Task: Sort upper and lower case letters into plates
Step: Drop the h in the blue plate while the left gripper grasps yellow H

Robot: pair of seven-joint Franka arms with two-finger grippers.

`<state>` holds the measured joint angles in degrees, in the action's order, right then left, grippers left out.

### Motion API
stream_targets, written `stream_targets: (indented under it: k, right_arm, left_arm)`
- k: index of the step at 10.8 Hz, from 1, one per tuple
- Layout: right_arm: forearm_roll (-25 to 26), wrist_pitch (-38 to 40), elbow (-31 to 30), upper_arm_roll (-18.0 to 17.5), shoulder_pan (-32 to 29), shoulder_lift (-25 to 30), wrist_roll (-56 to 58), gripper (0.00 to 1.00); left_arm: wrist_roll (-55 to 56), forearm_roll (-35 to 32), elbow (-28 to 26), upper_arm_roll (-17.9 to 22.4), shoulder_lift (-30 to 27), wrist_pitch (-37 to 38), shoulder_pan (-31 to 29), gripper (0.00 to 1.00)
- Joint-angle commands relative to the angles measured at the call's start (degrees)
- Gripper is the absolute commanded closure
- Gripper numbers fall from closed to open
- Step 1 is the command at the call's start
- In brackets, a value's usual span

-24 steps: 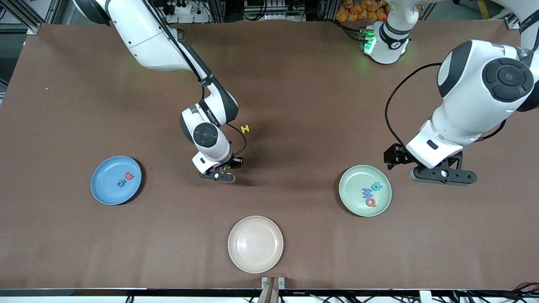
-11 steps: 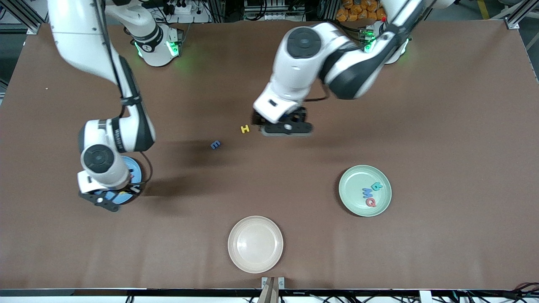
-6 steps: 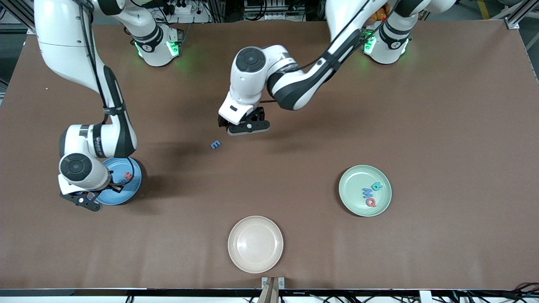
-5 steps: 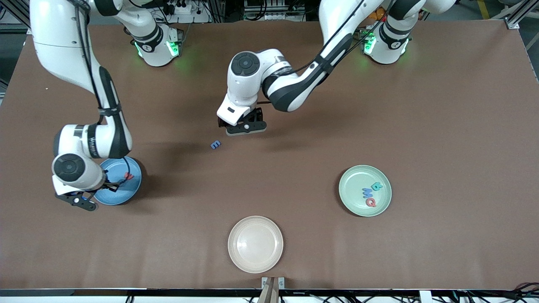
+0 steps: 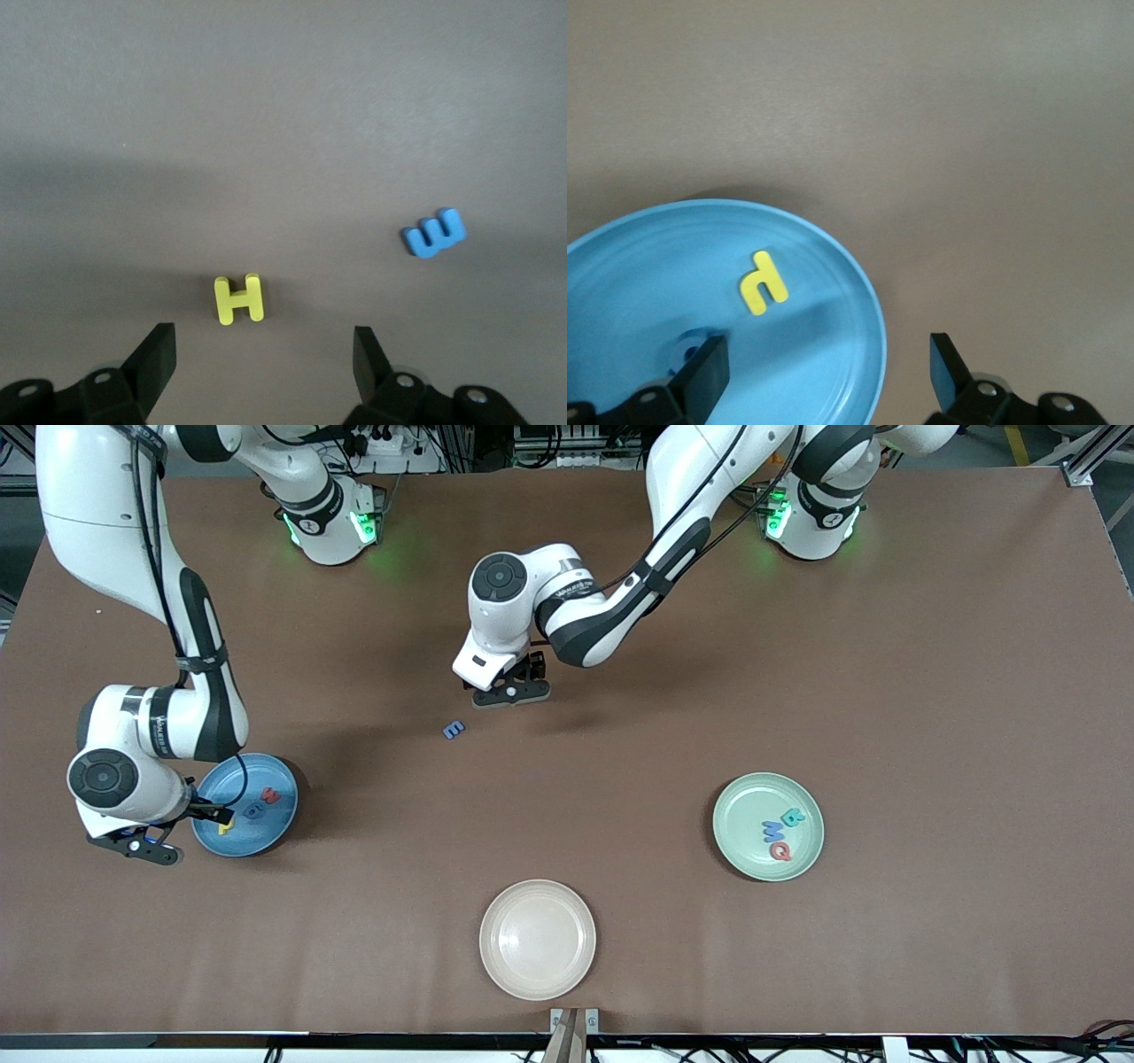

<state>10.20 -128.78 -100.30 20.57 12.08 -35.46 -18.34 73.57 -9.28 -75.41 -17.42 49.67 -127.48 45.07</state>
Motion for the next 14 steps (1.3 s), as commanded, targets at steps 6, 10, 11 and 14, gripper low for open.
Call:
stream_targets:
  k: [6, 10, 11, 14]
  right_arm:
    - [0.0, 1.0, -0.2, -1.0, 0.2, 0.8, 0.0, 0.00]
    - [0.0, 1.0, -0.2, -1.1, 0.2, 0.8, 0.0, 0.00]
    - [0.0, 1.0, -0.2, -1.1, 0.2, 0.8, 0.0, 0.00]
    - [0.0, 1.0, -0.3, -1.2, 0.2, 0.7, -0.1, 0.00]
  left_arm:
    - [2.1, 0.9, 1.9, 1.7, 4.7, 0.5, 1.7, 0.19]
    - [2.0, 1.0, 1.9, 3.3, 5.1, 0.5, 3.7, 0.26]
    - [2.0, 1.0, 1.8, 3.4, 5.1, 0.5, 3.7, 0.26]
    - [1.9, 1.0, 1.8, 3.4, 5.1, 0.5, 3.6, 0.33]
